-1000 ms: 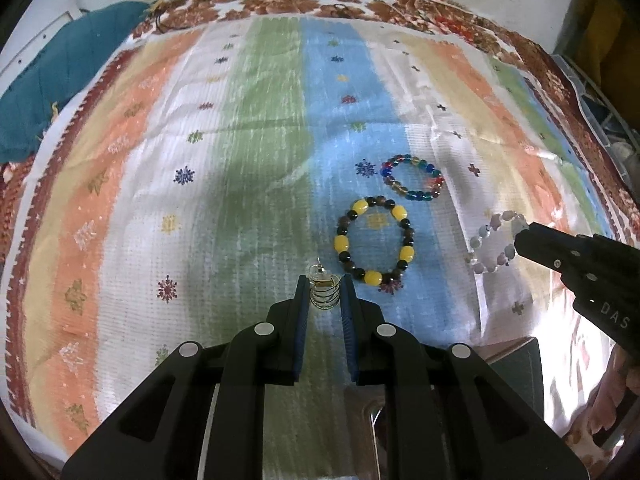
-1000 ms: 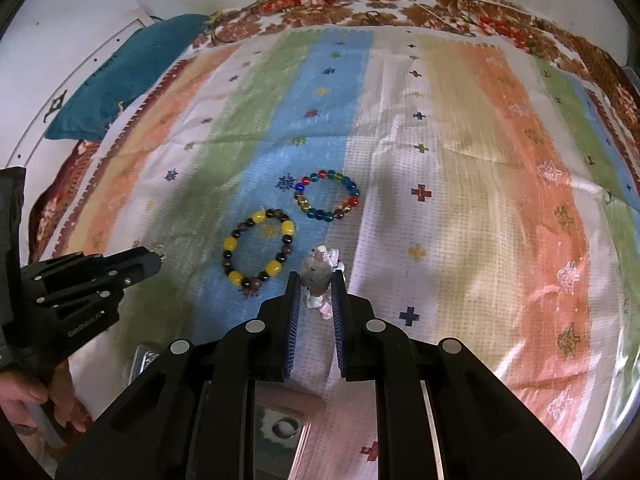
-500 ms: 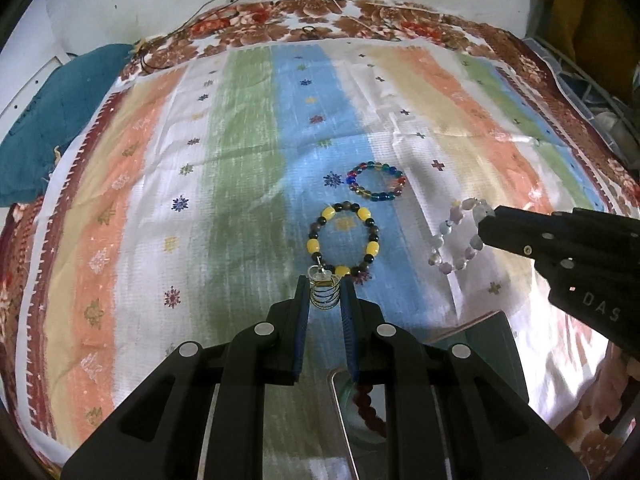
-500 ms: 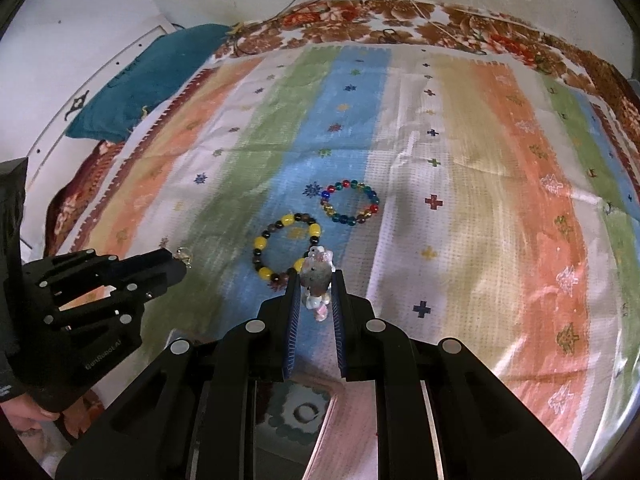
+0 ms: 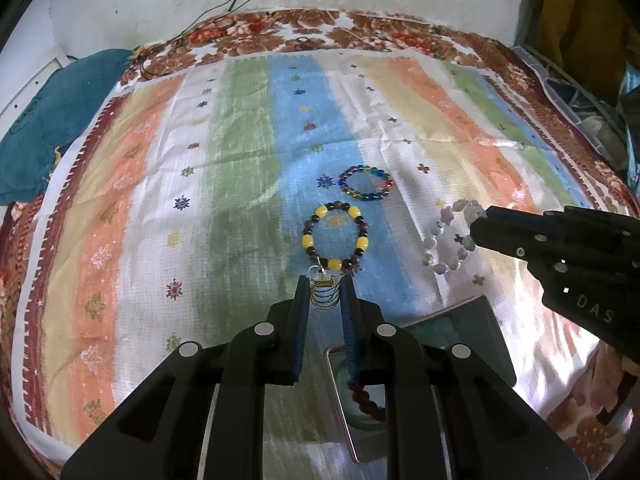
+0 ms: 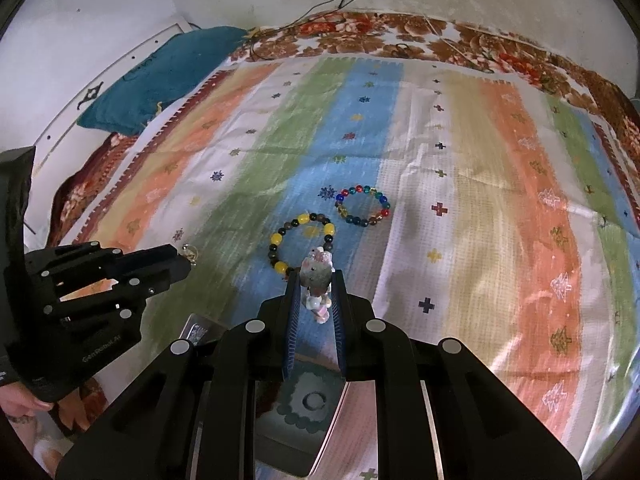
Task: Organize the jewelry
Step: 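Carry the silver charm with the left gripper while the right carries the pink-white bracelet to the tin, then open both grippers over the tin box to drop the items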
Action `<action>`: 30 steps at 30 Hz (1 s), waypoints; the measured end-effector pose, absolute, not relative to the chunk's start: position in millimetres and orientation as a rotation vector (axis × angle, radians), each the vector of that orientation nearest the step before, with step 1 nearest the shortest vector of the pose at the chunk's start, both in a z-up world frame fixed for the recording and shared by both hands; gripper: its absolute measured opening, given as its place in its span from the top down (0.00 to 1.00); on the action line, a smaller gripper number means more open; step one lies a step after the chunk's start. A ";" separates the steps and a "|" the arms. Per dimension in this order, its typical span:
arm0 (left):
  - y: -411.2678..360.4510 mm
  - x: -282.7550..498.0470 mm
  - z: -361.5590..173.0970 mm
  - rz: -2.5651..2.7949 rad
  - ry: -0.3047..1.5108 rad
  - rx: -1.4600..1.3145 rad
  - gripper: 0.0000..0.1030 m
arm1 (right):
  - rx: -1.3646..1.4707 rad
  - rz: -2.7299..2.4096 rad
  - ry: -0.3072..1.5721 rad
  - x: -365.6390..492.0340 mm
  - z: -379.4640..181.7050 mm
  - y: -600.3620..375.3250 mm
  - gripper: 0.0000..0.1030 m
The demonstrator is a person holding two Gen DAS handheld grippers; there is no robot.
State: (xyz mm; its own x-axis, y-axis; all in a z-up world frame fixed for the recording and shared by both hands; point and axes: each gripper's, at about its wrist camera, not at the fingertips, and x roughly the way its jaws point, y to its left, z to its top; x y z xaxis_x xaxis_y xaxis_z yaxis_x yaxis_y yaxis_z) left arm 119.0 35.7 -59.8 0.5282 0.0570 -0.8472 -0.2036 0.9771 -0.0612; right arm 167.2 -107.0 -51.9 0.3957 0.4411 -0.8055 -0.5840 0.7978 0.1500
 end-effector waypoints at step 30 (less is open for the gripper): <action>5.4 87.8 -50.7 0.070 0.995 -0.113 0.85 | -0.170 0.732 0.941 108.3 -43.7 -120.0 0.84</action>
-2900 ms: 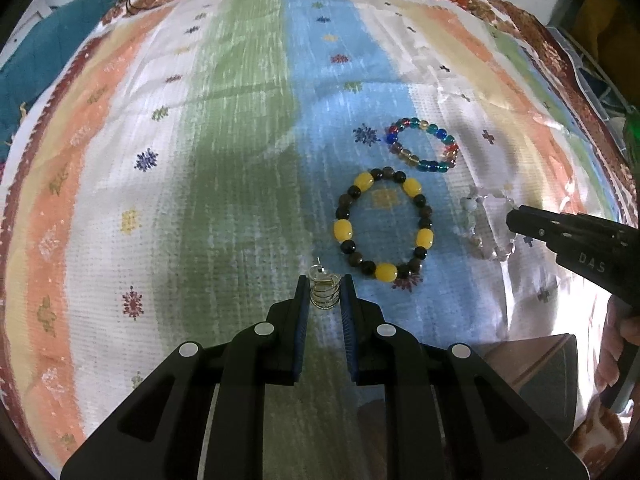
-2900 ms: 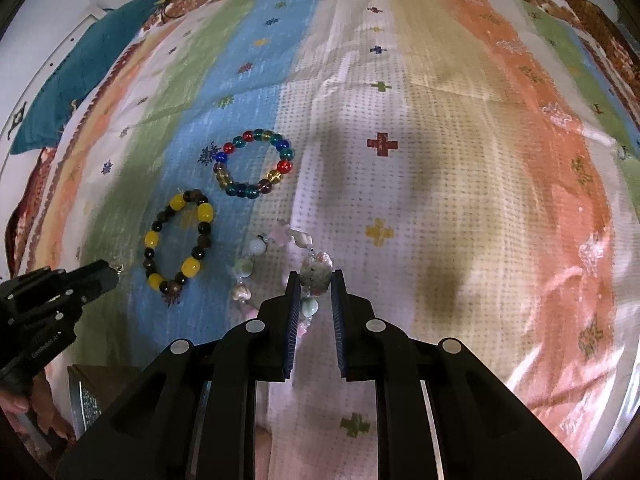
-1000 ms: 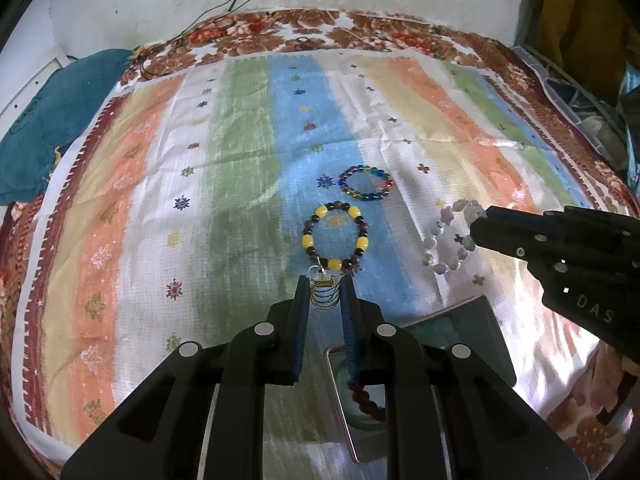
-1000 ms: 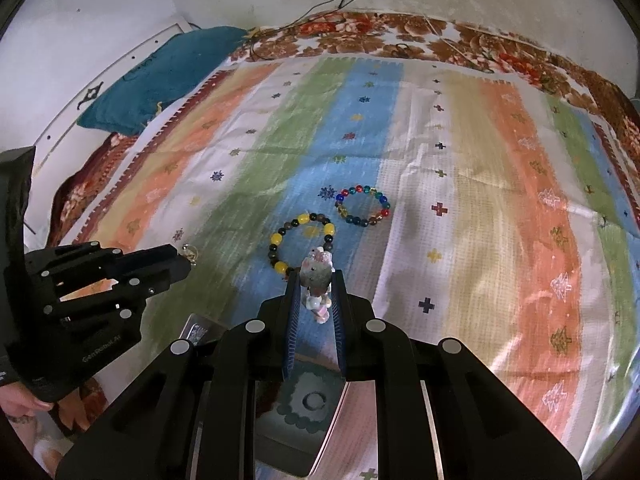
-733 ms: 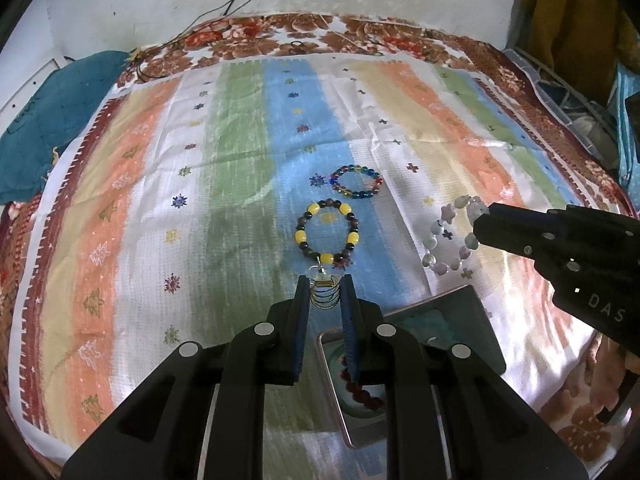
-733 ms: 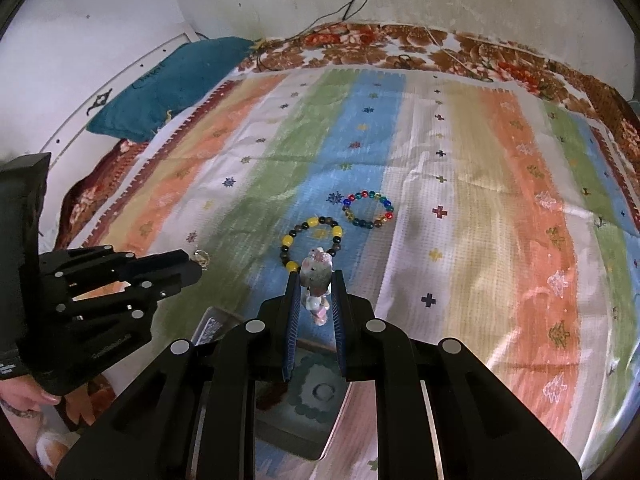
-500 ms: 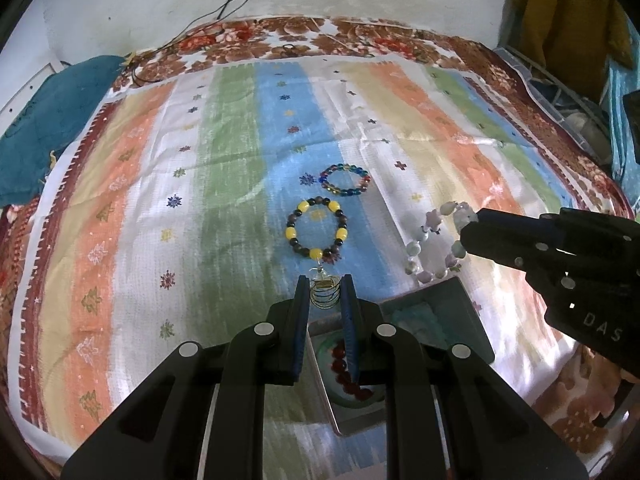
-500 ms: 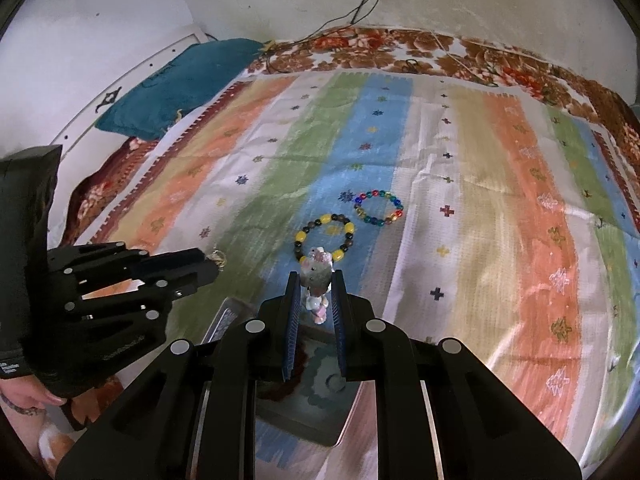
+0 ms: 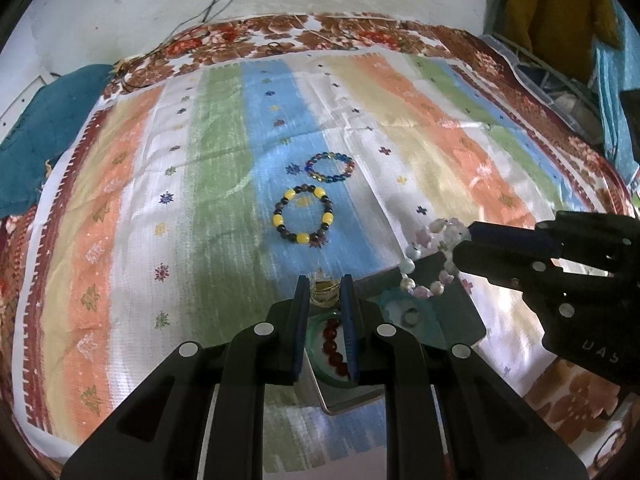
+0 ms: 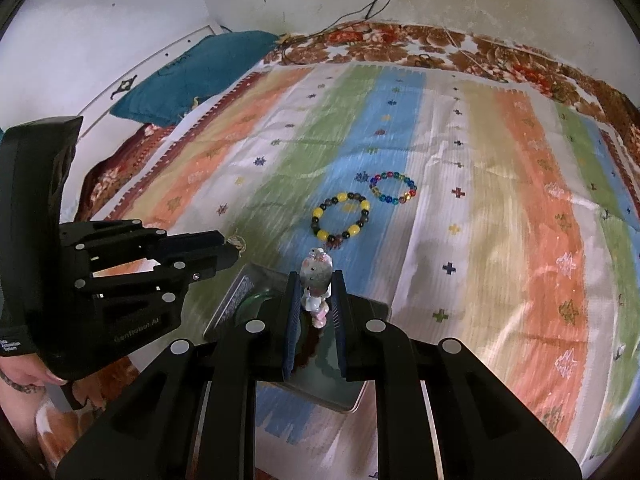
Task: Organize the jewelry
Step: 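Open both grippers over the tin box to drop the items, then move both tools toward the yellow-black and multicolour bead bracelets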
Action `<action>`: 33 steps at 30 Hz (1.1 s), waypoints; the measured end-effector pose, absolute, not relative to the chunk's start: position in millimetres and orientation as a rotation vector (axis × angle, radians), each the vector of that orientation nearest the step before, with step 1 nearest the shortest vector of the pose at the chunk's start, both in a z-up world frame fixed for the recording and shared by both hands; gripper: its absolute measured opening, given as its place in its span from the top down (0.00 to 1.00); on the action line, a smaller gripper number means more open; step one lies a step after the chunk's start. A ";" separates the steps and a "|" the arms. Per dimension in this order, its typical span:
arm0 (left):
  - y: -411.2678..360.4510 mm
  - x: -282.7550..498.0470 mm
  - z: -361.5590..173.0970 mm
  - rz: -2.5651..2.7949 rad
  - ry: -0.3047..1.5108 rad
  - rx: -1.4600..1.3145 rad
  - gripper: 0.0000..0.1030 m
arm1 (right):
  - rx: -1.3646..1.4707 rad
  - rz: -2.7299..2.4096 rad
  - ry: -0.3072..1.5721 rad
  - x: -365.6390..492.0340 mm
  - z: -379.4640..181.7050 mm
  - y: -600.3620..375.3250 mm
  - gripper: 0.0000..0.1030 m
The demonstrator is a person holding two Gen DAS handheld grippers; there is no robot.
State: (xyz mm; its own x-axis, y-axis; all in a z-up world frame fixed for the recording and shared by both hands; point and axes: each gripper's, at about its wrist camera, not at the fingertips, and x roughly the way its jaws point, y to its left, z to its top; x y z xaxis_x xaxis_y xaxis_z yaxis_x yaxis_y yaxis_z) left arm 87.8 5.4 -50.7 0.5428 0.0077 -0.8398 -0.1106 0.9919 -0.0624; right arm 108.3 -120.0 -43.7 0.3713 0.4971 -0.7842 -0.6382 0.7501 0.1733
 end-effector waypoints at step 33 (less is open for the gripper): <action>49.8 98.7 -70.7 0.150 1.033 -0.260 0.21 | -0.133 0.593 0.980 146.9 -62.4 -136.7 0.34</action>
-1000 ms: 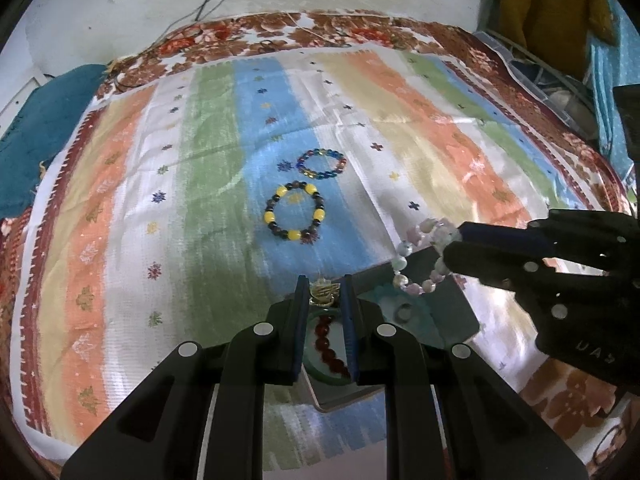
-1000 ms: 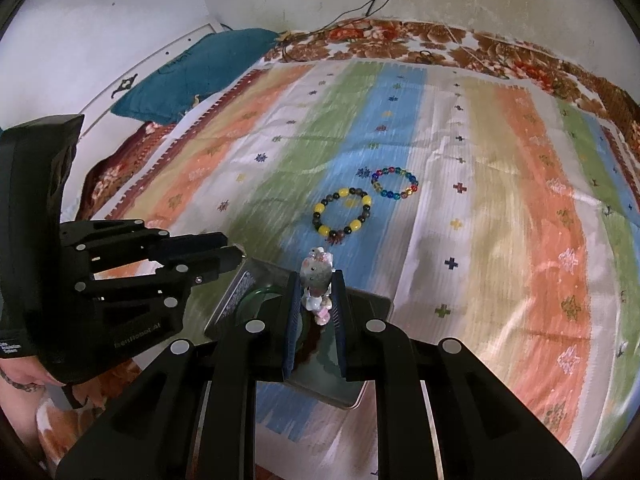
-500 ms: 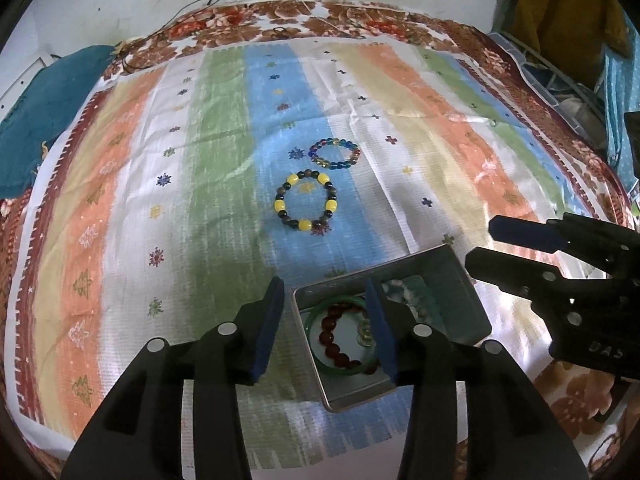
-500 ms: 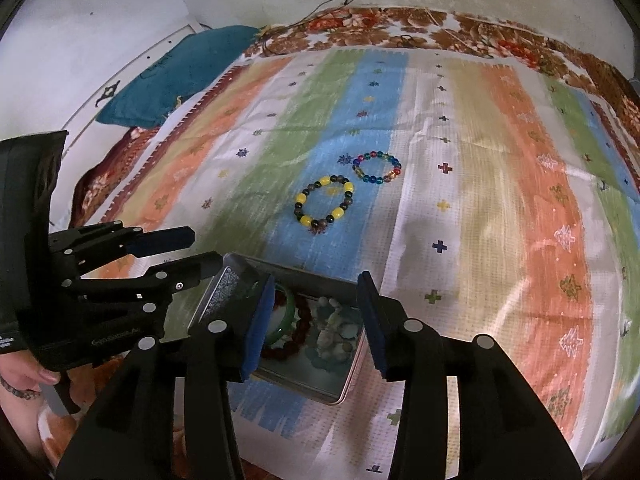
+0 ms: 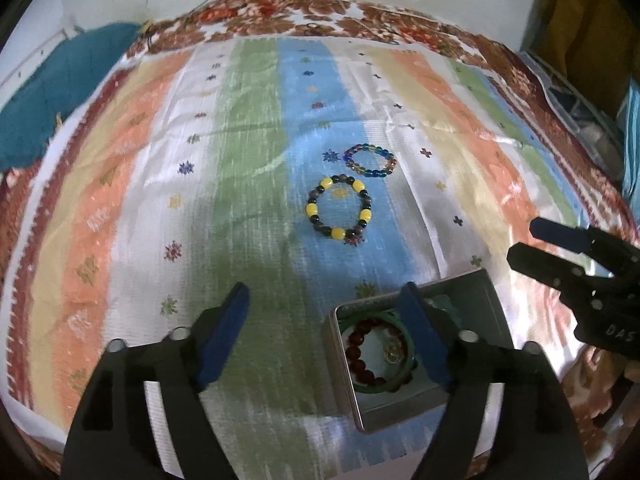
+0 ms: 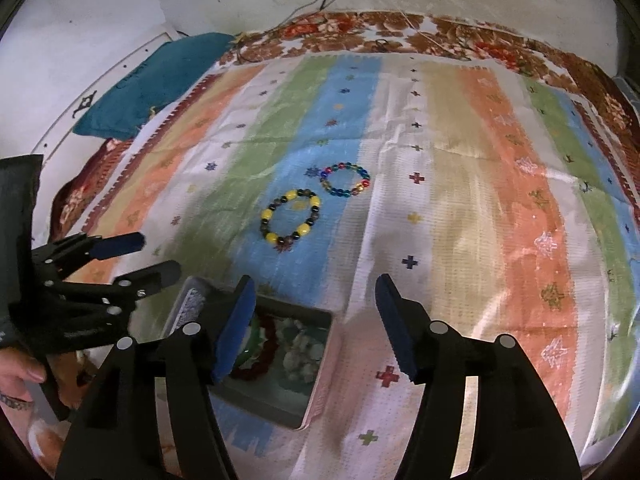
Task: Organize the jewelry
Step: 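Move both tools toward the yellow-black and multicolour bead bracelets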
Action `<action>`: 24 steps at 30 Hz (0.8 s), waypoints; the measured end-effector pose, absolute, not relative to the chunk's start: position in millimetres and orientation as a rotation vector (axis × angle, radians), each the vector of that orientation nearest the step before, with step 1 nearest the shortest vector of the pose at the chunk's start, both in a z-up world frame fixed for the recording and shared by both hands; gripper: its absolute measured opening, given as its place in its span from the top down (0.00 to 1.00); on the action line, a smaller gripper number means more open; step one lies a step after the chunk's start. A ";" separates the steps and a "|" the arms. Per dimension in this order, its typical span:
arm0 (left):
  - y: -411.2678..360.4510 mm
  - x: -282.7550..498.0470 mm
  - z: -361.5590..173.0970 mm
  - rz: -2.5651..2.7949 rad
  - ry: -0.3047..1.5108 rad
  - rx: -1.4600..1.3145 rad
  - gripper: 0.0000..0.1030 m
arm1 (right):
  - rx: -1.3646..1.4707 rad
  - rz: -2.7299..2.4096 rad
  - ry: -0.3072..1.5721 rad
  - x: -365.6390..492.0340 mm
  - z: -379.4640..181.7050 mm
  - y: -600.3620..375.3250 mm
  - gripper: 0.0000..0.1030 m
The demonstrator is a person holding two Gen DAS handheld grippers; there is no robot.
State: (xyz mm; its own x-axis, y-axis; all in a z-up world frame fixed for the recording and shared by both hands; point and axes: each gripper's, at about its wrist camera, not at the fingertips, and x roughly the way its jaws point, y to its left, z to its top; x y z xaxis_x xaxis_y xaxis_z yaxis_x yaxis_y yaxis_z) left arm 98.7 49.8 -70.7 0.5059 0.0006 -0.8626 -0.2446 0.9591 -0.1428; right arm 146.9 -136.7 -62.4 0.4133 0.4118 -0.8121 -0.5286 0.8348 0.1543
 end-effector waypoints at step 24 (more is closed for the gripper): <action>68.9 130.6 -85.0 0.210 0.988 -0.239 0.09 | -0.088 0.531 1.000 191.7 -77.2 -135.3 0.15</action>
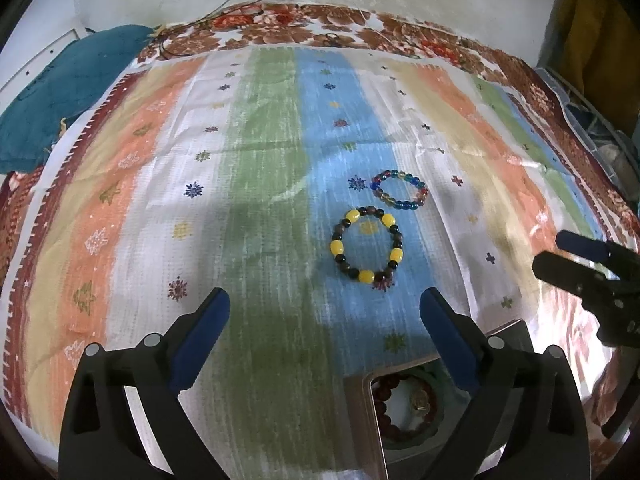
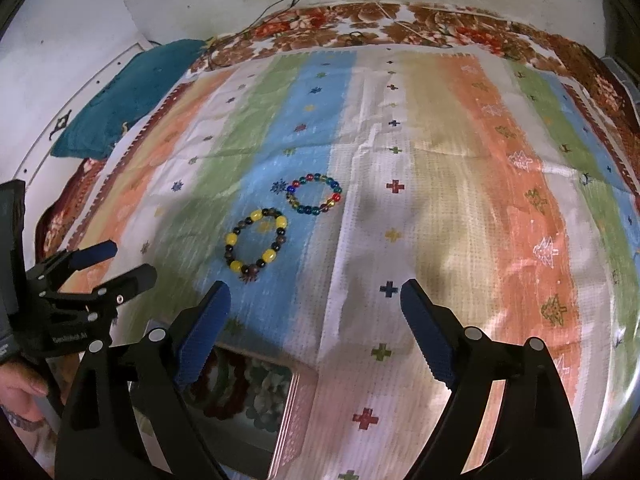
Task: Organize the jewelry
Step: 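Move both tools toward the yellow-black and multicolour bead bracelets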
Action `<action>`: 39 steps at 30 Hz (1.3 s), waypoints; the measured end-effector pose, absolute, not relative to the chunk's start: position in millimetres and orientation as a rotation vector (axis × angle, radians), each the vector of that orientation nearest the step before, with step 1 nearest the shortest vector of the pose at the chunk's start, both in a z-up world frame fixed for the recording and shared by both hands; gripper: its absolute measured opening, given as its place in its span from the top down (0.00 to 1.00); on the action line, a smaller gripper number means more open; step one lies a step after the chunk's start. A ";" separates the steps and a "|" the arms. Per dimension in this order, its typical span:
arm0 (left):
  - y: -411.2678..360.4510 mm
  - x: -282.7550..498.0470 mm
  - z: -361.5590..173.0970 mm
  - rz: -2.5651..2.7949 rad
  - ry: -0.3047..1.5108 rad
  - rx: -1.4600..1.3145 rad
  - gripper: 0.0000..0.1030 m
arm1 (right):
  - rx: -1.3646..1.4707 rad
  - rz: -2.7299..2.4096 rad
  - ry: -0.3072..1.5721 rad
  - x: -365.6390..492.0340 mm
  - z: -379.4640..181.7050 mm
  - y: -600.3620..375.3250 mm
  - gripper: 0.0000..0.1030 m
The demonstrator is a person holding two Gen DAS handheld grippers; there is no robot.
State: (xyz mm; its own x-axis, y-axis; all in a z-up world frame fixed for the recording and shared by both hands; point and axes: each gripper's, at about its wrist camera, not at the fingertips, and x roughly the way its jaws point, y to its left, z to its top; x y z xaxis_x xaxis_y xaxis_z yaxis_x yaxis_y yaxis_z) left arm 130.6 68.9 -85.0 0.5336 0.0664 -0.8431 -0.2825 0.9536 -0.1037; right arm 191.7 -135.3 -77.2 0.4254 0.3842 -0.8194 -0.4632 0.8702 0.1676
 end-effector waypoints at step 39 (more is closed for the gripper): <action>89.4 179.5 -123.4 0.241 1.059 -0.222 0.09 | -0.104 0.516 1.019 247.3 -102.0 -96.0 0.15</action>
